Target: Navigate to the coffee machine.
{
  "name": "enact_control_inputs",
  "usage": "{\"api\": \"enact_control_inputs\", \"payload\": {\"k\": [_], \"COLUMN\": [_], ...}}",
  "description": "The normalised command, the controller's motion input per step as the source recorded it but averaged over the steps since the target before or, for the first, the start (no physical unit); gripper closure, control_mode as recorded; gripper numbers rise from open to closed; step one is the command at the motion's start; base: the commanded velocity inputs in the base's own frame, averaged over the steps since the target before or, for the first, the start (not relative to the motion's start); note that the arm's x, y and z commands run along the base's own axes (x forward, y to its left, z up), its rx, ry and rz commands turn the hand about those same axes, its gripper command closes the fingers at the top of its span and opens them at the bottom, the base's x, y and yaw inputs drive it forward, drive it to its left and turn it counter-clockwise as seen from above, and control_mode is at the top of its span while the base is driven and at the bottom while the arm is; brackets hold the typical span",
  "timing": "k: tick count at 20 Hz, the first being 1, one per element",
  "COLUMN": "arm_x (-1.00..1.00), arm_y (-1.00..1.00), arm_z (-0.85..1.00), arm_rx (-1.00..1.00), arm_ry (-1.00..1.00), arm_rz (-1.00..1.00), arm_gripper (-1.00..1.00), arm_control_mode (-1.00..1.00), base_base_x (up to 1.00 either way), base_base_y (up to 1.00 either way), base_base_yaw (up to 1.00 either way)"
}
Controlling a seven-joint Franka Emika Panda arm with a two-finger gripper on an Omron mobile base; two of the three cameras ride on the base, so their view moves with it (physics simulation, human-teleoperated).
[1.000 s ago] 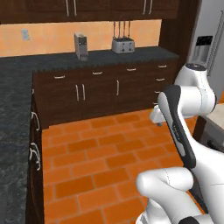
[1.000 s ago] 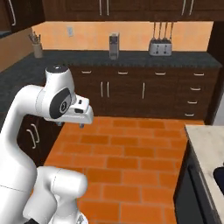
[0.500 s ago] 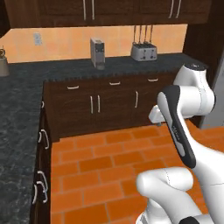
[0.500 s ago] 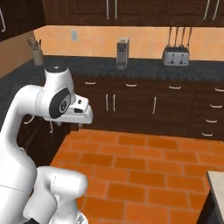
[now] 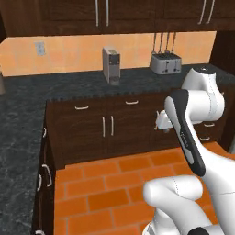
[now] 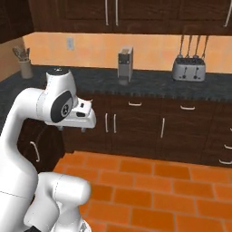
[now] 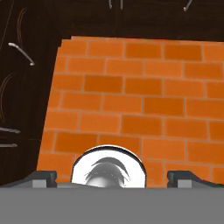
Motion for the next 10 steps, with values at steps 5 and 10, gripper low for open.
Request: {"api": "enact_control_inputs", "payload": {"k": [5,10], "arm_x": [0.0,0.0], "arm_y": [0.0,0.0], "arm_z": [0.0,0.0], "arm_rx": [0.0,0.0], "arm_ry": [0.0,0.0], "arm_rz": [0.0,0.0], "arm_gripper": [-1.0,-1.0], "arm_control_mode": [1.0,1.0], "base_base_x": [1.0,1.0], "base_base_y": [-0.31,-0.29], "base_base_yaw": [0.0,0.01]}}
